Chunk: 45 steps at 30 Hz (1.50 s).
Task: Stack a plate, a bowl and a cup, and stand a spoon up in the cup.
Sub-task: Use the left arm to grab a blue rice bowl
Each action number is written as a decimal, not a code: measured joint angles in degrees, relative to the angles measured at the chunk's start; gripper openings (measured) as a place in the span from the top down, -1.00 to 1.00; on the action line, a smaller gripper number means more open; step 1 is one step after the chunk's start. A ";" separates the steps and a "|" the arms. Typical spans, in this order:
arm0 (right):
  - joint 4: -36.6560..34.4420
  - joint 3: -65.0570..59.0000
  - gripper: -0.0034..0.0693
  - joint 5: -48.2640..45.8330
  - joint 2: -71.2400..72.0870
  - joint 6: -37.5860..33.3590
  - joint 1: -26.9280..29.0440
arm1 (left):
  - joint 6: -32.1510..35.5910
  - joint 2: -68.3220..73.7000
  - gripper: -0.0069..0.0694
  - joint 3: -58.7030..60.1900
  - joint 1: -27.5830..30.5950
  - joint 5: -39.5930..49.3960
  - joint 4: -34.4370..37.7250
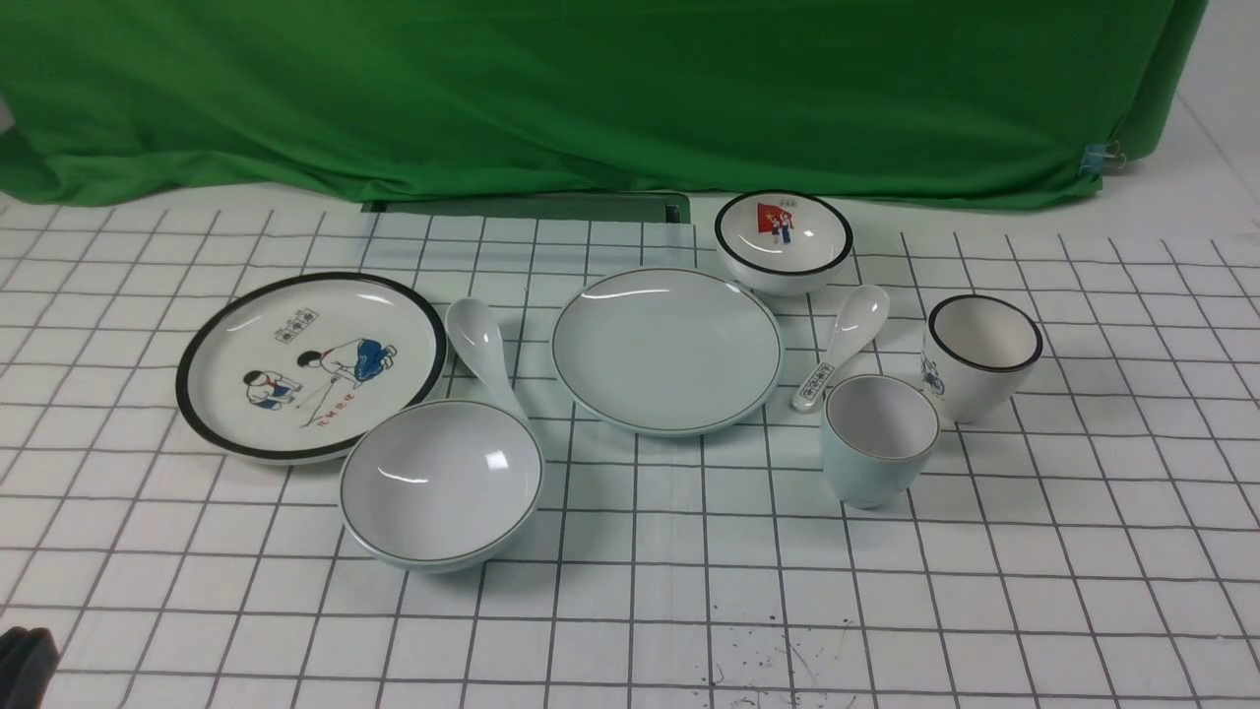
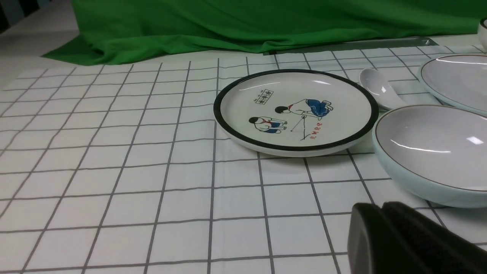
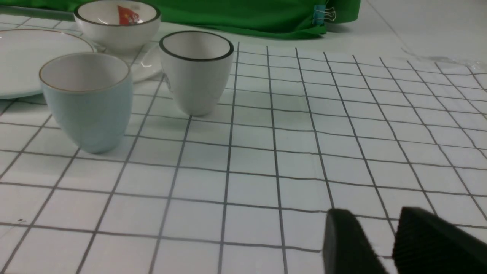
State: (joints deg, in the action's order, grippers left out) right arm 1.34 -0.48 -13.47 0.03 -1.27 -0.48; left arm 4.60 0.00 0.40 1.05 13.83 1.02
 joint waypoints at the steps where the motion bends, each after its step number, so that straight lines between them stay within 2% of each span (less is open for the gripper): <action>1: 0.00 0.00 0.25 0.00 0.00 -0.05 0.00 | 0.00 0.00 0.89 0.00 0.00 0.00 0.00; 5: 0.05 0.00 0.25 1.48 0.00 -0.06 0.00 | 0.00 0.00 0.89 0.00 0.00 -0.78 -0.06; 8: 0.05 0.00 0.25 6.49 0.00 0.01 0.00 | 0.00 0.00 0.89 0.00 0.00 -5.49 -0.06; 14: 0.23 0.00 0.25 29.45 0.00 0.01 0.00 | 0.00 0.00 0.89 0.00 0.00 -28.29 -2.93; 15: 0.23 0.00 0.25 29.45 0.00 0.01 0.00 | 0.00 0.00 0.89 0.00 0.00 -29.06 -2.93; 16: 0.24 0.00 0.24 35.13 0.00 0.33 0.00 | 0.00 0.00 0.89 0.00 0.00 -34.13 -3.82; 19: 0.30 0.00 0.24 43.17 0.00 5.04 0.00 | -0.56 0.00 0.89 0.00 0.00 -42.38 -5.07; 20: 0.31 0.00 0.24 46.66 0.00 9.99 0.00 | -2.37 0.00 0.89 0.00 0.00 -44.69 -5.35; 25: 0.36 0.00 0.26 49.33 -0.16 16.76 0.00 | -11.70 -0.02 0.89 -0.26 0.00 -53.75 -5.63; 26: 0.42 0.06 0.26 49.33 -0.23 16.75 0.00 | -11.97 -0.02 0.89 -0.26 0.00 -53.75 -5.63; 28: 0.48 3.13 0.45 46.02 -2.21 15.86 0.00 | -15.10 1.27 0.89 -6.65 0.00 -47.98 -5.91; 29: 0.48 3.98 0.50 45.37 -2.43 15.65 0.00 | -15.10 1.51 0.89 -6.66 0.00 -47.98 -5.91; 31: 0.48 10.22 0.76 40.09 -6.57 12.36 0.00 | -15.86 7.17 0.89 -17.45 0.00 -35.39 -5.98; 32: 0.48 10.70 0.79 39.67 -6.57 12.36 0.00 | -15.86 7.19 0.89 -18.20 0.00 -35.39 -5.98; 33: 0.48 13.96 0.84 37.11 -9.33 10.71 0.00 | -15.86 12.03 0.89 -22.93 0.00 -29.21 -5.98; 37: 0.48 20.04 0.87 31.37 -18.37 8.23 0.00 | -16.88 24.97 0.89 -29.65 0.00 -24.52 -5.58; 42: 0.48 22.71 0.87 22.68 -30.07 7.55 -0.16 | -23.43 40.30 0.89 -32.42 0.00 -19.76 -4.81; 43: 0.42 24.28 0.87 13.83 -33.64 7.55 -0.84 | -23.83 44.71 0.89 -33.98 -0.50 -13.83 -4.74; 45: 0.42 26.69 0.87 2.05 -38.63 6.11 -2.70 | -22.43 50.85 0.89 -37.07 -1.81 -3.32 -3.90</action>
State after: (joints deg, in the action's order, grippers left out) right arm 1.76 26.22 -11.42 -38.59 4.85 -3.17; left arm -17.82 50.85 -36.67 -0.76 10.51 -2.88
